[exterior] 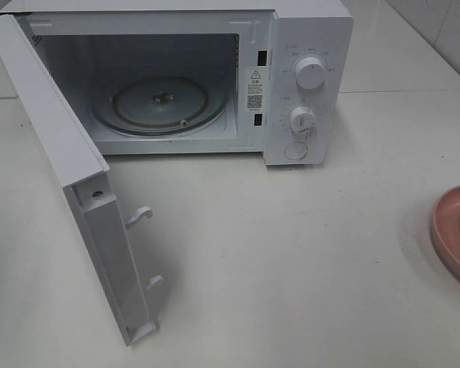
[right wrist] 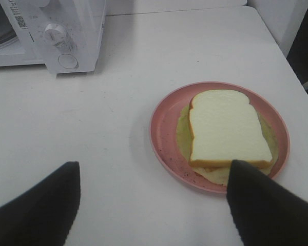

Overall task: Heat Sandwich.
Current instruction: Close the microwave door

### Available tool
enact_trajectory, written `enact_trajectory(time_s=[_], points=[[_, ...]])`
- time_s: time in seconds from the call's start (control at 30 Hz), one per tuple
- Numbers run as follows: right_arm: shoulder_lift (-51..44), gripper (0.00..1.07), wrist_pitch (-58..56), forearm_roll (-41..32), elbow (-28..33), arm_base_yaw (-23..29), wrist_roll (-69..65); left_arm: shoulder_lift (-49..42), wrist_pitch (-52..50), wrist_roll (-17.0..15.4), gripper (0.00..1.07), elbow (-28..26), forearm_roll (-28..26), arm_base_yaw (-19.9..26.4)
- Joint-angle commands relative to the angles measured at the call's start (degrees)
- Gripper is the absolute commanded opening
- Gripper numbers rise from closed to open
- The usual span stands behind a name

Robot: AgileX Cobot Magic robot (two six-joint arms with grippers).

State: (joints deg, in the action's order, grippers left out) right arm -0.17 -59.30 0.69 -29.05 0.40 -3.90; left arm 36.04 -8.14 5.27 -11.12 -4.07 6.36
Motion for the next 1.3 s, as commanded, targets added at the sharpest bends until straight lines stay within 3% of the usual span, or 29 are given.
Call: enact_trajectory(time_s=[0.03,0.27,0.4,0.43,0.47,0.5,0.6,0.73,0.87,0.97,1.03,1.1,1.17,1.2,1.3], points=[[-1.60,0.76,-0.06,-0.17,0.11,-0.46,0.86,4.93,-10.26,-0.06,0.00,1.95,0.63,0.17],[-1.60,0.76,-0.06,-0.17,0.11,-0.46,0.86,13.18,-18.22,-3.38,0.00,2.18,3.61,0.17],[-1.60,0.76,-0.06,-0.17,0.11,-0.46,0.86,19.65,-25.10,-11.29,0.00,2.12,12.09,0.17],[-1.60,0.76,-0.06,-0.17,0.11,-0.46,0.86,19.65,-25.10,-11.29,0.00,2.12,12.09,0.17],[-1.60,0.76,-0.06,-0.17,0.11,-0.46,0.86,22.23,-27.33,-14.44,0.00,2.12,15.99,0.17],[-1.60,0.76,-0.06,-0.17,0.11,-0.46,0.86,23.55,-28.76,-15.64,0.00,2.12,18.16,0.17],[-1.60,0.76,-0.06,-0.17,0.11,-0.46,0.86,26.24,-32.14,-16.96,0.00,2.12,22.75,0.17],[-1.60,0.76,-0.06,-0.17,0.11,-0.46,0.86,32.89,-39.19,-18.51,0.00,0.97,32.72,0.17],[-1.60,0.76,-0.06,-0.17,0.11,-0.46,0.86,35.70,-40.51,-18.51,0.00,0.23,33.23,0.00],[-1.60,0.76,-0.06,-0.17,0.11,-0.46,0.86,37.99,-40.68,-18.11,0.00,-0.52,31.97,-2.64],[-1.60,0.76,-0.06,-0.17,0.11,-0.46,0.86,40.57,-41.08,-14.50,0.00,-1.26,30.25,-7.22],[-1.60,0.76,-0.06,-0.17,0.11,-0.46,0.86,41.54,-41.42,-13.35,0.00,-1.43,28.65,-9.00],[-1.60,0.76,-0.06,-0.17,0.11,-0.46,0.86,43.20,-41.71,-11.17,0.00,-1.95,23.95,-12.26],[-1.60,0.76,-0.06,-0.17,0.11,-0.46,0.86,44.75,-43.09,-8.48,0.00,-1.95,17.82,-15.76],[-1.60,0.76,-0.06,-0.17,0.11,-0.46,0.86,46.07,-44.69,-6.53,0.00,-1.95,13.18,-18.85]])
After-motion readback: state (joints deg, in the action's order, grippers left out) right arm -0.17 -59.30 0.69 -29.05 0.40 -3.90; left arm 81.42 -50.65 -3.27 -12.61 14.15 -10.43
